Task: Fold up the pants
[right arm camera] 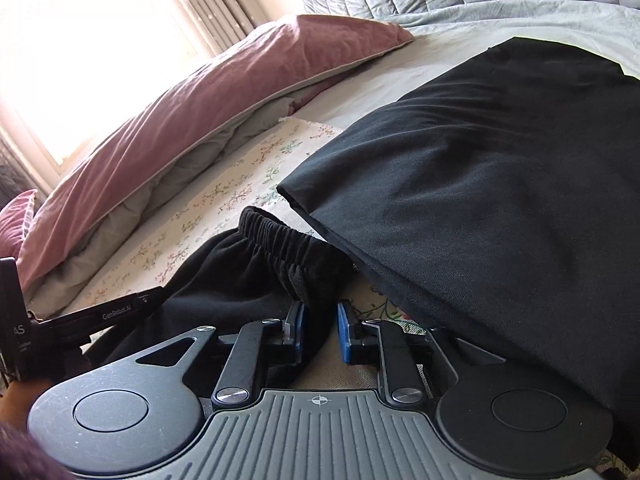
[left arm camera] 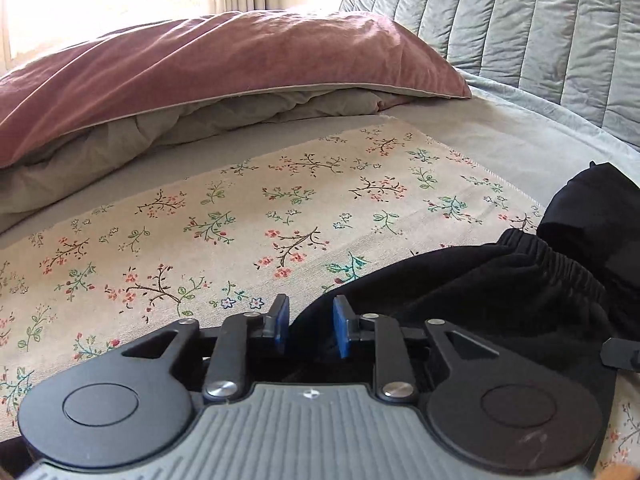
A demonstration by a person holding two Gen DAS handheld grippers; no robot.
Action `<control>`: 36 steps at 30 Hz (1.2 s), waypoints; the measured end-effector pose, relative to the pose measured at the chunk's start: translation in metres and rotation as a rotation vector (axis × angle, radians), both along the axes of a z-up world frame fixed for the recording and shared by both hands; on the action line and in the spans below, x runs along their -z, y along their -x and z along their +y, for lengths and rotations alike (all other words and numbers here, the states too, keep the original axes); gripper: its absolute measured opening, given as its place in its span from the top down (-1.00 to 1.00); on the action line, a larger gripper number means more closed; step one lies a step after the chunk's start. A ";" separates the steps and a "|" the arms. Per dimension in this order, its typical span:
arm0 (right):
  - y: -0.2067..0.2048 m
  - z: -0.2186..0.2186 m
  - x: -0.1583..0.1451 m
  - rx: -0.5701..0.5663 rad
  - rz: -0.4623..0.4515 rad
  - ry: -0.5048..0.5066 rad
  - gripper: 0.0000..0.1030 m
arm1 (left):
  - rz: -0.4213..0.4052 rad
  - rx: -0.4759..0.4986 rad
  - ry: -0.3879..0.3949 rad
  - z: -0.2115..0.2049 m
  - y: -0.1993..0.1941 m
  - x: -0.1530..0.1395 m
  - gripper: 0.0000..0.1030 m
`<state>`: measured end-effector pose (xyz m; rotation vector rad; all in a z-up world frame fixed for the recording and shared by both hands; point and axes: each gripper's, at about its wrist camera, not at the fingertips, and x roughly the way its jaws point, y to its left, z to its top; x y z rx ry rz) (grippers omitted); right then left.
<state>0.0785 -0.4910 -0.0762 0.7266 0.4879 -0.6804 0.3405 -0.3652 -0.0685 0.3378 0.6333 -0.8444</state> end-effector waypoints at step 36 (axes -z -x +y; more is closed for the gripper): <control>0.082 0.150 -0.116 -0.384 0.125 0.190 -0.73 | 0.122 -0.417 0.061 0.282 0.181 -0.119 -1.00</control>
